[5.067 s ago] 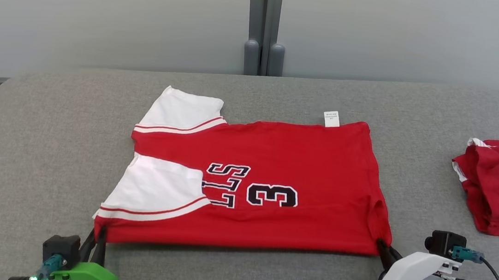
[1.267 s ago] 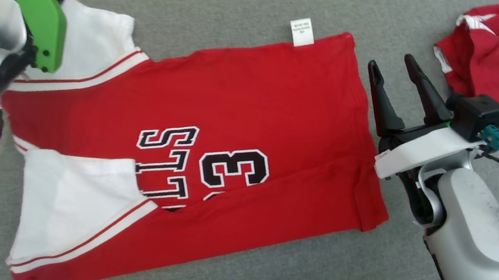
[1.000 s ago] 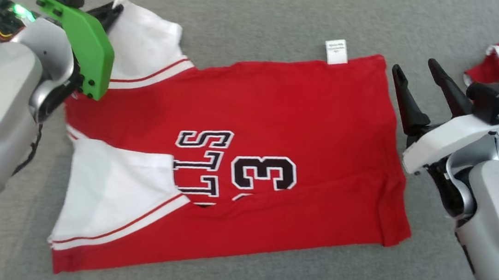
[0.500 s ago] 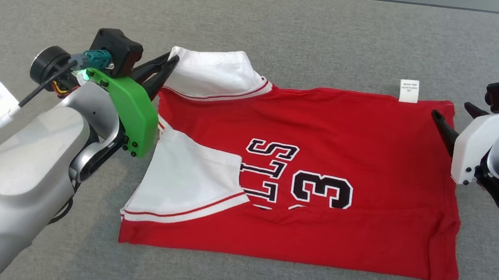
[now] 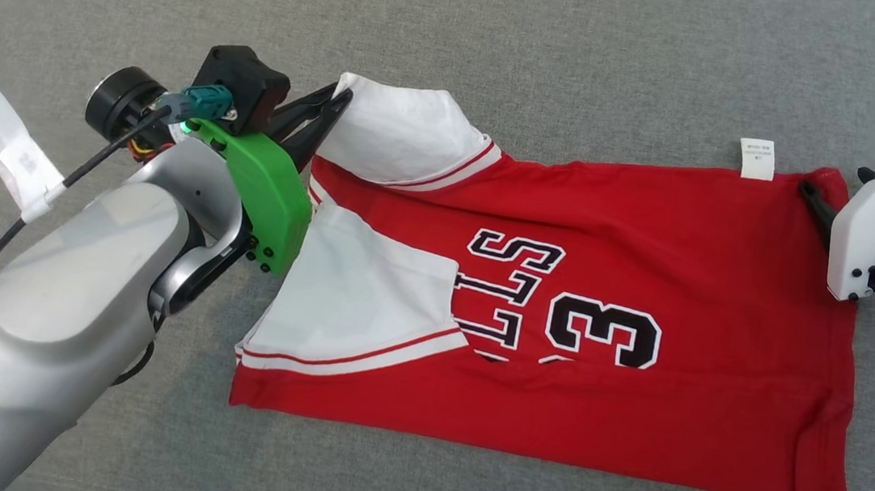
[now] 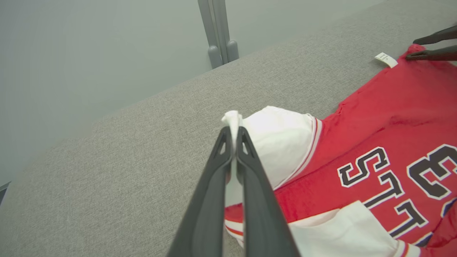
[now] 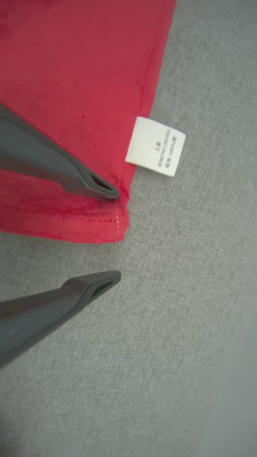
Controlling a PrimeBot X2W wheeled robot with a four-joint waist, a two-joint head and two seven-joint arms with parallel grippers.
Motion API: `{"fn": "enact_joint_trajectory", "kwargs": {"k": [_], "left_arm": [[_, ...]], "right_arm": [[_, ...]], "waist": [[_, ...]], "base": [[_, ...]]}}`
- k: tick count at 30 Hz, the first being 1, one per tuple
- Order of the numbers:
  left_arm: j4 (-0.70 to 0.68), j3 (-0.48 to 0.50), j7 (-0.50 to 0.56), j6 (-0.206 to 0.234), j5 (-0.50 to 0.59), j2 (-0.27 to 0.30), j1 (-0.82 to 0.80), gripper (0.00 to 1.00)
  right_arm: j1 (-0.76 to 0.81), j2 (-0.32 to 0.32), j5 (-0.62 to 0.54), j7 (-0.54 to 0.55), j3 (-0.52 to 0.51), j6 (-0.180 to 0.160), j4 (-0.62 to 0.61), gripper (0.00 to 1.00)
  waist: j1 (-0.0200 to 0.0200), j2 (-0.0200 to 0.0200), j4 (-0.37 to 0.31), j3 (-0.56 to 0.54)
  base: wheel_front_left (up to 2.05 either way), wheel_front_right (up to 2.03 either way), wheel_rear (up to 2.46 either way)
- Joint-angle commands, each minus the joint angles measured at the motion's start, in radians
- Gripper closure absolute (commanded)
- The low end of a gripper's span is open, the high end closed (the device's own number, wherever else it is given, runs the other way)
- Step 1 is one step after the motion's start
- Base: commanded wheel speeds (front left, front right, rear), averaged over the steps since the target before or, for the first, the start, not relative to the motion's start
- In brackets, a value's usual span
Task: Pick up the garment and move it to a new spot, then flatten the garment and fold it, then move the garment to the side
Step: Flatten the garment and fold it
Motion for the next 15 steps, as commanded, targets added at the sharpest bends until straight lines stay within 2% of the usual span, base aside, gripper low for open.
{"fn": "enact_joint_trajectory", "kwargs": {"k": [1,9,10,11,15], "left_arm": [[-0.001,-0.003,0.0,0.004,0.005,-0.006,-0.015,1.0],[0.015,-0.012,-0.004,-0.001,0.006,-0.015,-0.024,1.0],[0.02,-0.013,-0.006,-0.002,0.007,-0.015,-0.023,1.0],[0.023,-0.013,-0.008,-0.003,0.006,-0.014,-0.021,1.0],[0.048,-0.015,-0.02,0.003,0.013,-0.003,-0.014,1.0]], "right_arm": [[-0.017,-0.005,0.011,-0.006,0.015,-0.002,0.012,0.0],[-0.041,0.012,0.062,-0.001,0.118,-0.001,0.05,0.0],[-0.039,0.015,0.073,0.006,0.134,-0.001,0.05,0.7],[-0.038,0.016,0.082,0.011,0.147,-0.001,0.049,1.0],[-0.056,-0.004,0.094,-0.028,0.182,-0.002,0.061,1.0]], "waist": [[0.0,0.0,0.003,0.012],[0.0,0.0,-0.004,0.011],[0.0,0.0,-0.005,0.008],[0.0,0.0,-0.007,0.005],[0.0,0.0,-0.02,-0.009]], "base": [[0.0,0.0,0.0],[0.0,0.0,0.0],[0.0,0.0,0.0],[0.0,0.0,0.0],[0.0,0.0,0.0]]}}
